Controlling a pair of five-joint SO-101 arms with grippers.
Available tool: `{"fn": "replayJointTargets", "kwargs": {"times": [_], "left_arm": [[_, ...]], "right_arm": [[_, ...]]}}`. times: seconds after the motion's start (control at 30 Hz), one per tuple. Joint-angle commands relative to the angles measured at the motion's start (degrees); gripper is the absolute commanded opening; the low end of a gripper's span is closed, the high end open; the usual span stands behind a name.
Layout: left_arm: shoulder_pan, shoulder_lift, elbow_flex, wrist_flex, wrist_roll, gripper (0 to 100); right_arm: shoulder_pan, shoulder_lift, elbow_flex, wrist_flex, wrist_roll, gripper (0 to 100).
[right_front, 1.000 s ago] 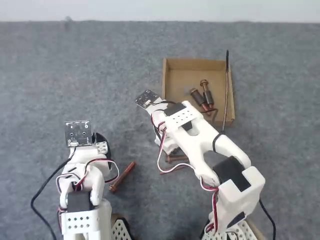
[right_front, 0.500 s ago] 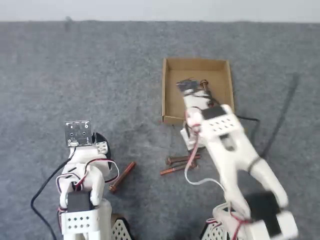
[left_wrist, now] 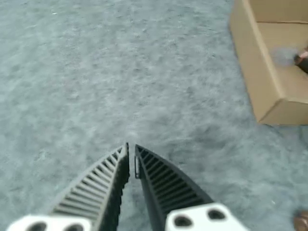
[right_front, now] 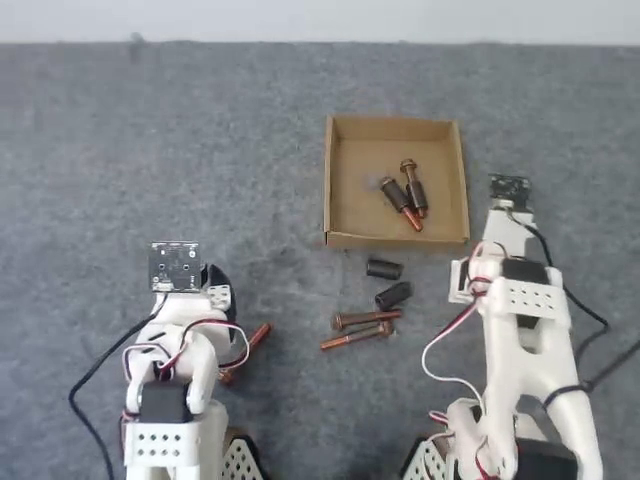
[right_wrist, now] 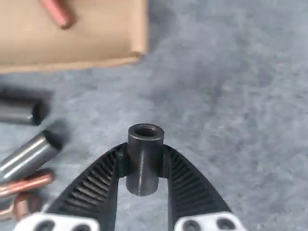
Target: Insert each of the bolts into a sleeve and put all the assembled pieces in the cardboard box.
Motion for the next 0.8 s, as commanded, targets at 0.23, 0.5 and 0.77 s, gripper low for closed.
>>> {"fn": "replayJointTargets", "kwargs": {"times": [0.23, 0.5, 0.77], "left_arm": [[3.3, -0.7, -3.0, -9.8, 0.3, 2], [9.8, 16.7, -18.0, -7.9, 5.6, 2], [22.7, 41.4, -31.1, -8.0, 11.2, 3]], "right_arm": [[1.8, -2.8, 0.7, -3.5, -0.3, 0.6], [1.8, -2.8, 1.0, -4.3, -0.3, 0.6], [1.8, -2.8, 1.0, -4.3, -0.2, 0.6]]}}
